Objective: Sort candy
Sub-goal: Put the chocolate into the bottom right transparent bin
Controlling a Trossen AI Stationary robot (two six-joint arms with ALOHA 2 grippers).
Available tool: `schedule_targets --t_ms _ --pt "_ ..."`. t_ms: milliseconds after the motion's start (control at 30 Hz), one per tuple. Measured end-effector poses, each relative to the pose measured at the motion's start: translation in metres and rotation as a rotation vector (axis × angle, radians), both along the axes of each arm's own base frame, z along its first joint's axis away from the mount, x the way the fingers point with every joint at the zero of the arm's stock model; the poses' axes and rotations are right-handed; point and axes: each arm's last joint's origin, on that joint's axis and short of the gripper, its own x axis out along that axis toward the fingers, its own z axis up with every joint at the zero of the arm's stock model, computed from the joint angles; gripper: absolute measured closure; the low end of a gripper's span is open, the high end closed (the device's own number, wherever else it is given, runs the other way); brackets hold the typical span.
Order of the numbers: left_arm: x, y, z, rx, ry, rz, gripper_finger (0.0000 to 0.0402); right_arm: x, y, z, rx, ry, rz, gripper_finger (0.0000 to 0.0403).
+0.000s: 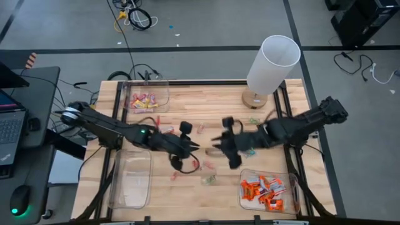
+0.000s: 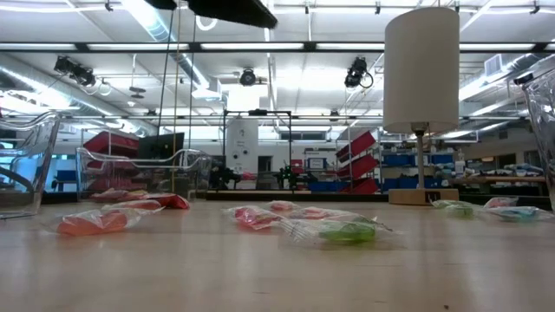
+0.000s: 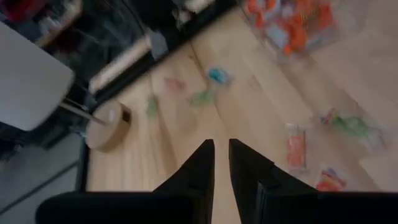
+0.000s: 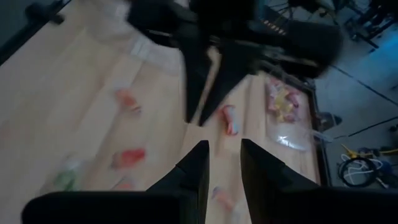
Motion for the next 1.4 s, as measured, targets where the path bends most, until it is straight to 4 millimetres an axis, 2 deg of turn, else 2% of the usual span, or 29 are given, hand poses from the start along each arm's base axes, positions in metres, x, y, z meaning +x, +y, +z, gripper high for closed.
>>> schedule_targets --t_ms 133,300,433,600,800,967,1133,1400 --pt "-0.029 0.010 0.000 -0.018 -0.095 0.002 0.0353 0.020 -0.034 0.002 0.072 -0.065 -0.016 0.0327" --pt "-0.064 0.021 0.002 -0.017 -0.176 0.070 0.0353 0.043 -0.067 -0.006 0.116 -0.119 -0.069 0.0328" --pt "-0.090 0.032 0.005 -0.050 -0.261 0.201 0.0353 0.063 -0.080 -0.021 0.120 -0.135 -0.108 0.0327" --pt "-0.115 0.041 -0.003 -0.104 -0.293 0.274 0.0353 0.089 -0.084 -0.040 0.127 -0.201 -0.117 0.0329" --pt "-0.129 0.046 -0.012 -0.190 -0.313 0.349 0.0353 0.124 -0.082 -0.072 0.139 -0.301 -0.112 0.0328" --pt "-0.137 0.050 -0.019 -0.174 -0.285 0.452 0.0353 0.146 -0.081 -0.106 0.156 -0.327 -0.118 0.0329" --pt "-0.145 0.055 -0.018 -0.109 -0.293 0.553 0.0353 0.159 -0.087 -0.133 0.242 -0.351 -0.174 0.0330" --pt "-0.154 0.060 -0.016 0.014 -0.294 0.632 0.0353 0.170 -0.114 -0.165 0.381 -0.365 -0.285 0.0330"
